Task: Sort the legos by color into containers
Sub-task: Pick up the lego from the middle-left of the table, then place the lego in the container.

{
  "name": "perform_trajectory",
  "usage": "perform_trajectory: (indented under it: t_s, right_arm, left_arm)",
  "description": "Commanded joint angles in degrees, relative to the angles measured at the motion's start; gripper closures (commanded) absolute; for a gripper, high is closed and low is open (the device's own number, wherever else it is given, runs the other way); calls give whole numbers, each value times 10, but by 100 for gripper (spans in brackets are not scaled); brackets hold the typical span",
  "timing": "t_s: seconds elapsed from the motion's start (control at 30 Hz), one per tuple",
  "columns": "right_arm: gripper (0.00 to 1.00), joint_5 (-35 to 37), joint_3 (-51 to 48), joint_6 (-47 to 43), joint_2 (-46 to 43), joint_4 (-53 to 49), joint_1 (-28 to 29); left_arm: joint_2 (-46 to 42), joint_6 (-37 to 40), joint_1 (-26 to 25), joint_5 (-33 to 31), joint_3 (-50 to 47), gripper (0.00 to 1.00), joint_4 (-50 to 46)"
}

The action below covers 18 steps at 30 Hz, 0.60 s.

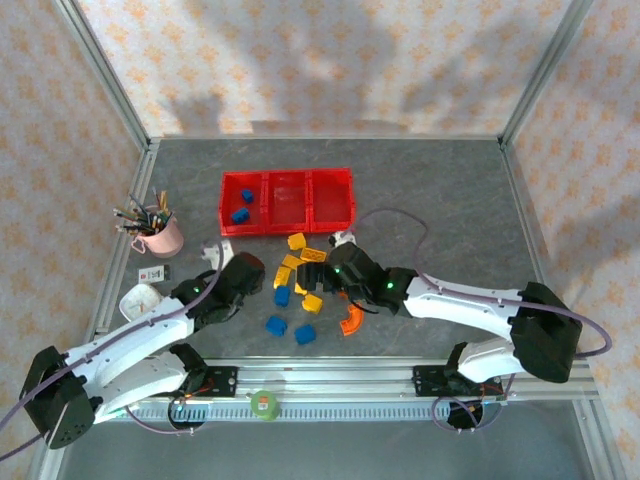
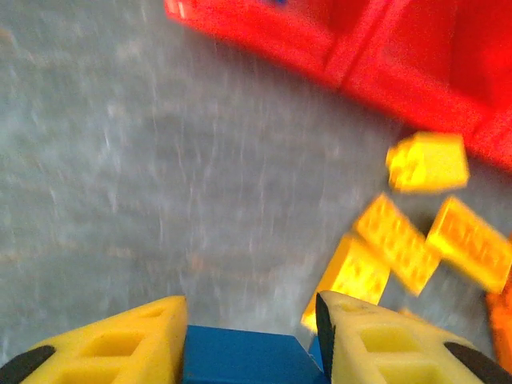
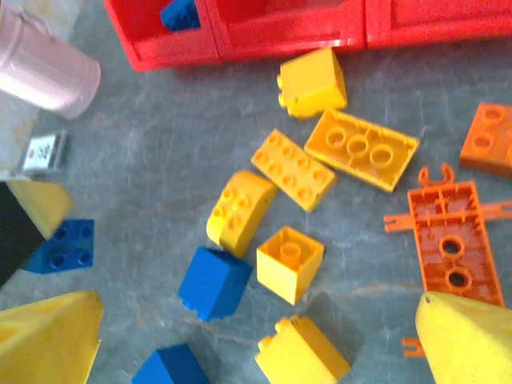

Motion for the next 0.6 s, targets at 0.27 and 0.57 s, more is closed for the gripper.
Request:
perform_trajectory:
  t_s: [0.27,0.57]
  right_arm:
    - [0,4,68,-41,38,31,-75]
    - [0,11,92,-65,63,30,-92]
  left_arm:
    - [219,170,173,2,171,59,144]
    - [402,195,234,15,312,59,202]
